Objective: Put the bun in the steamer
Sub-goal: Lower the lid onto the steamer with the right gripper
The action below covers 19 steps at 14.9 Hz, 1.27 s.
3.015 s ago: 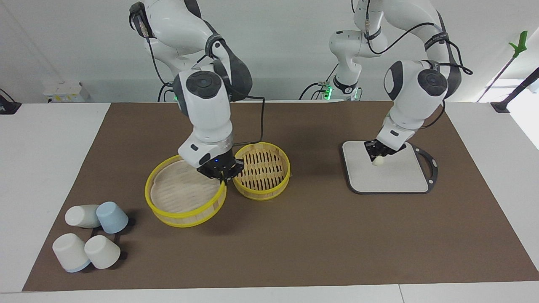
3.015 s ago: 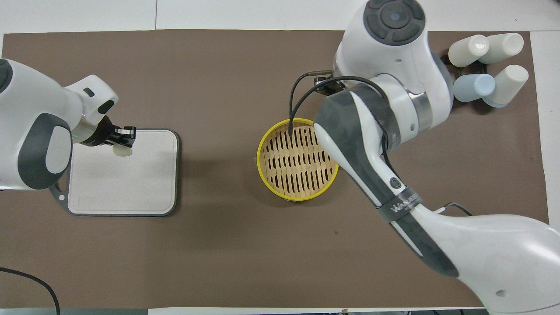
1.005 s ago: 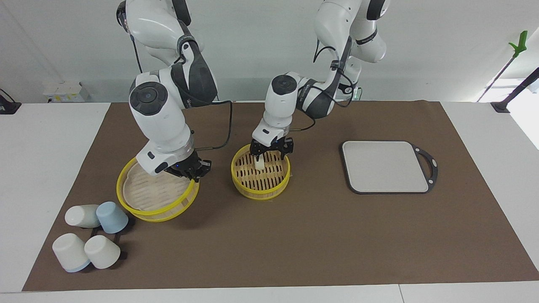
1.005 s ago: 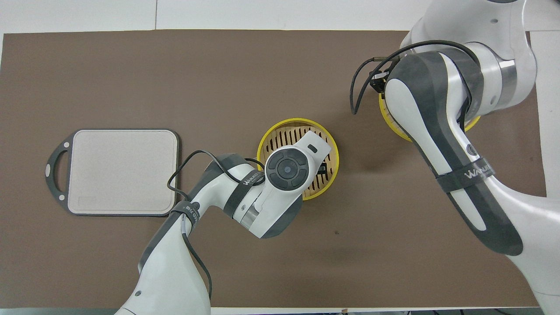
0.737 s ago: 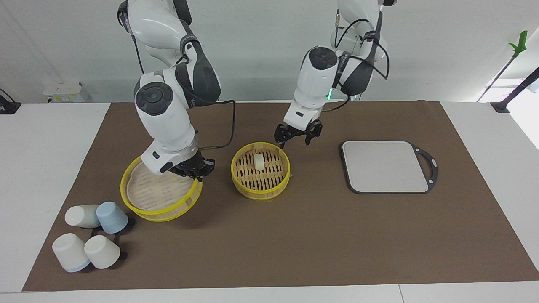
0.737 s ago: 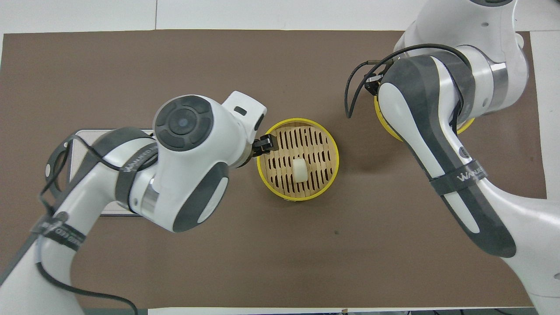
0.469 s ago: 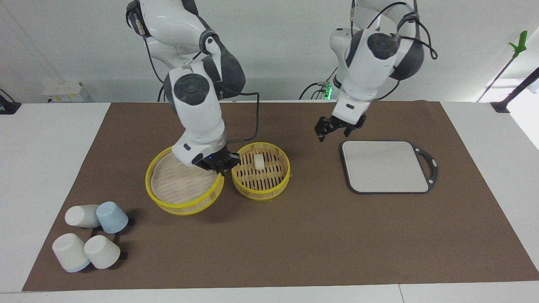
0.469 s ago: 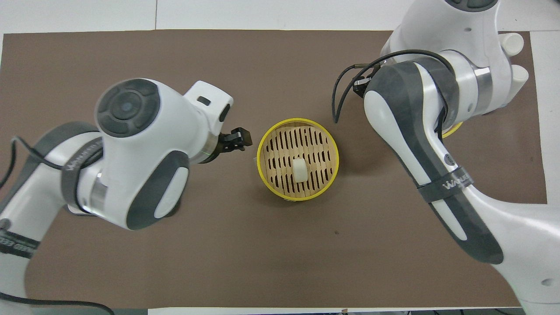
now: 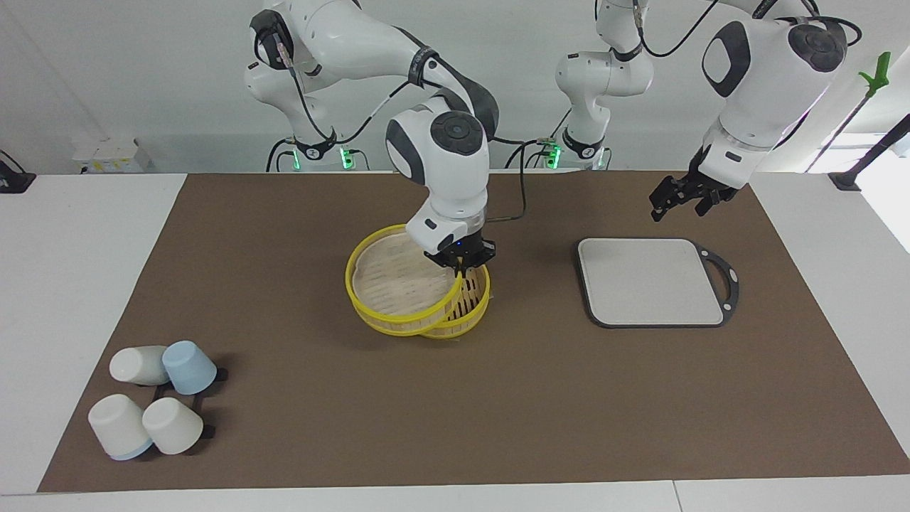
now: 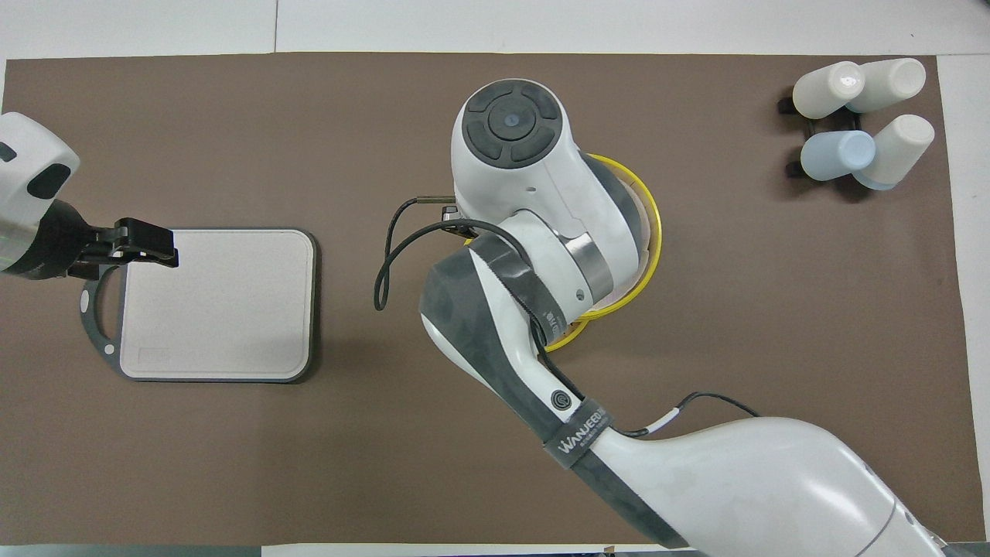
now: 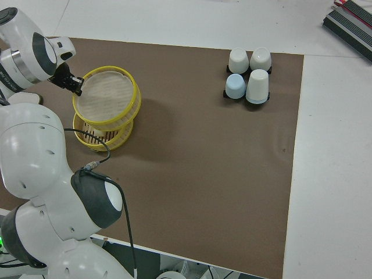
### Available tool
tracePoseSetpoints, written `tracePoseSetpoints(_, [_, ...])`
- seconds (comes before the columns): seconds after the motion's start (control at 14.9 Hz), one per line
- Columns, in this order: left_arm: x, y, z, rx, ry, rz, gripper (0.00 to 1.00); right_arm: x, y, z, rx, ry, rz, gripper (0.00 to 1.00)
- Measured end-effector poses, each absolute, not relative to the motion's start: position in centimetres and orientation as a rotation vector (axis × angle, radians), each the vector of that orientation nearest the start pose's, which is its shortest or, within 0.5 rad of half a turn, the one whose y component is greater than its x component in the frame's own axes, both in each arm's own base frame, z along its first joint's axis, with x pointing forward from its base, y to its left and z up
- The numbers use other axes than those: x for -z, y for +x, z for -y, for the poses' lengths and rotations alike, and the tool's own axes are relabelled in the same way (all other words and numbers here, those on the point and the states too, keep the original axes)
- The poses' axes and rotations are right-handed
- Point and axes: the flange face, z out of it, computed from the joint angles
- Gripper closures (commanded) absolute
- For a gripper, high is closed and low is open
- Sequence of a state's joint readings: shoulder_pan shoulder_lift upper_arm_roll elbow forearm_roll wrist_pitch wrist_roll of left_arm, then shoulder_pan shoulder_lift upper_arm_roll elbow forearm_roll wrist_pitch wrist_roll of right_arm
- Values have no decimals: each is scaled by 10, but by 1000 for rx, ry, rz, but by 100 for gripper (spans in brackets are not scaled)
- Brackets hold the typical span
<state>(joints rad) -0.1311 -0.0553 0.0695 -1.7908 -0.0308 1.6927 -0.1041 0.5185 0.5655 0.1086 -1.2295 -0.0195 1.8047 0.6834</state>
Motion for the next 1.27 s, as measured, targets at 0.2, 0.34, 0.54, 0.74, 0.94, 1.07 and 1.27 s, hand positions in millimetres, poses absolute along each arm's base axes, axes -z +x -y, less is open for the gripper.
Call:
tracePoseSetpoints(0.2, [-569, 536, 22, -79, -3167, 17, 0, -432, 585, -431, -17, -3095, -121, 100])
tracePoseSetpoints(0.34, [-575, 534, 18, -88, -3167, 8, 0, -424, 578, -445, -14, -3091, -116, 100])
tracePoseSetpoints(0.54, [-586, 531, 21, -93, -3167, -7, 0, -415, 569, -461, -19, -3092, -98, 100])
tracePoseSetpoints(0.74, [-594, 527, 28, -84, -3167, -32, 0, -415, 568, -464, -8, -3087, -94, 100])
tracePoseSetpoints(0.94, [-594, 526, 30, -82, -3167, -41, 0, -412, 571, -460, -11, -3091, -105, 100])
tracePoseSetpoints(1.07, [-594, 527, 29, -85, -3167, -43, 0, -405, 573, -458, -22, -3097, -110, 100])
tracePoseSetpoints(1.27, [-590, 529, 26, -103, -3159, -49, 0, -397, 572, -458, -30, -3101, -110, 100])
